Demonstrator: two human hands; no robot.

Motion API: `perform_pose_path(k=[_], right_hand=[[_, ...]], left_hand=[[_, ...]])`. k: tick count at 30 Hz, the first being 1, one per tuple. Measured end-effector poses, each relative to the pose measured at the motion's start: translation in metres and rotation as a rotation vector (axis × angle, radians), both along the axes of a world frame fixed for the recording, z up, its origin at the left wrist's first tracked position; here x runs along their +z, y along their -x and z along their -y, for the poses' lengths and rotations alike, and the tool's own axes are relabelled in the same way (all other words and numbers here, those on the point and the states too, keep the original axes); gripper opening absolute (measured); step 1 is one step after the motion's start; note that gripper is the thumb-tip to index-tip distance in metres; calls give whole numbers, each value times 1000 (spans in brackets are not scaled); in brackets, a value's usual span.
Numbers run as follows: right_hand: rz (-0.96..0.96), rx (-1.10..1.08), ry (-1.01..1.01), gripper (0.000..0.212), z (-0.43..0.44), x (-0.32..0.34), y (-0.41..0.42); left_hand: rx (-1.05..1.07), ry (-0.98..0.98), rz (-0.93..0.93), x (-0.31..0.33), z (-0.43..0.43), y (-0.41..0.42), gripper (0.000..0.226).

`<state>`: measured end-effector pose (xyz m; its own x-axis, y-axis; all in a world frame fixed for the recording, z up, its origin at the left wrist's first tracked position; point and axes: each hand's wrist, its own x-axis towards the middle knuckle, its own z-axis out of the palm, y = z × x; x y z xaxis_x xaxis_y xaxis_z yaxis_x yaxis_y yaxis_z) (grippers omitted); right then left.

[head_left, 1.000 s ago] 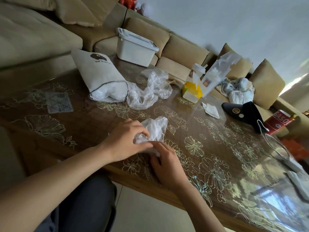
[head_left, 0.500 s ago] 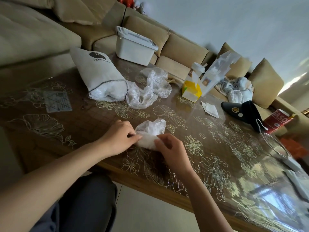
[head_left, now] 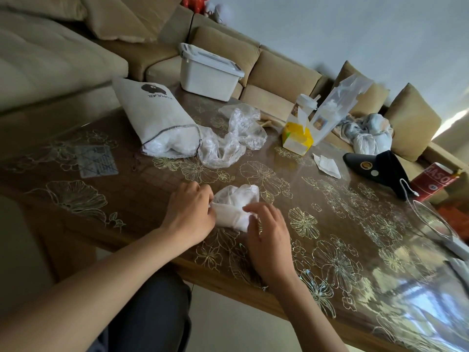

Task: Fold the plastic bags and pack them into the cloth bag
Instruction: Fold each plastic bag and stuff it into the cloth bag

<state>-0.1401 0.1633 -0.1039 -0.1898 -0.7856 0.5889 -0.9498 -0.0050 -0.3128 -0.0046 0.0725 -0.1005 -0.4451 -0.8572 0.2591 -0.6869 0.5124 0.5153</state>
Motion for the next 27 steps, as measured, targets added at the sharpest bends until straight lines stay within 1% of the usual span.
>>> perform_pose_path(k=[1, 3, 5, 7, 9, 10, 12, 15, 18, 24, 26, 27], right_hand=[[-47, 66, -68, 28, -4, -1, 0], [-85, 136, -208, 38, -7, -4, 0], [-83, 149, -271, 39, -8, -9, 2], [-70, 158, -311, 41, -7, -11, 3], [-58, 168, -350, 39, -5, -13, 4], [-50, 165, -362, 37, -4, -13, 3], [-40, 158, -375, 41, -3, -12, 2], [-13, 171, -377, 47, -2, -8, 2], [18, 167, -345, 50, 2, -3, 4], [43, 171, -308, 42, 13, 1, 10], [143, 169, -306, 33, 17, 7, 13], [224, 160, -319, 28, 19, 11, 14]], left_hand=[[5, 10, -44, 1, 0, -1, 24], [-31, 142, -165, 5, 2, -1, 20], [-182, 267, -225, 7, 4, 1, 17], [-369, 283, -219, 8, 2, 9, 26], [-497, 187, -166, 5, -2, 20, 33], [-522, 142, -158, 3, -1, 26, 36], [-487, 63, -112, 3, 5, 33, 37], [-426, 8, -33, 4, 18, 34, 38], [-399, -100, 2, 1, 27, 31, 37], [-408, -256, -91, -3, 36, 26, 32], [-400, -332, -175, -2, 37, 22, 33], [-389, -379, -231, 0, 37, 19, 38]])
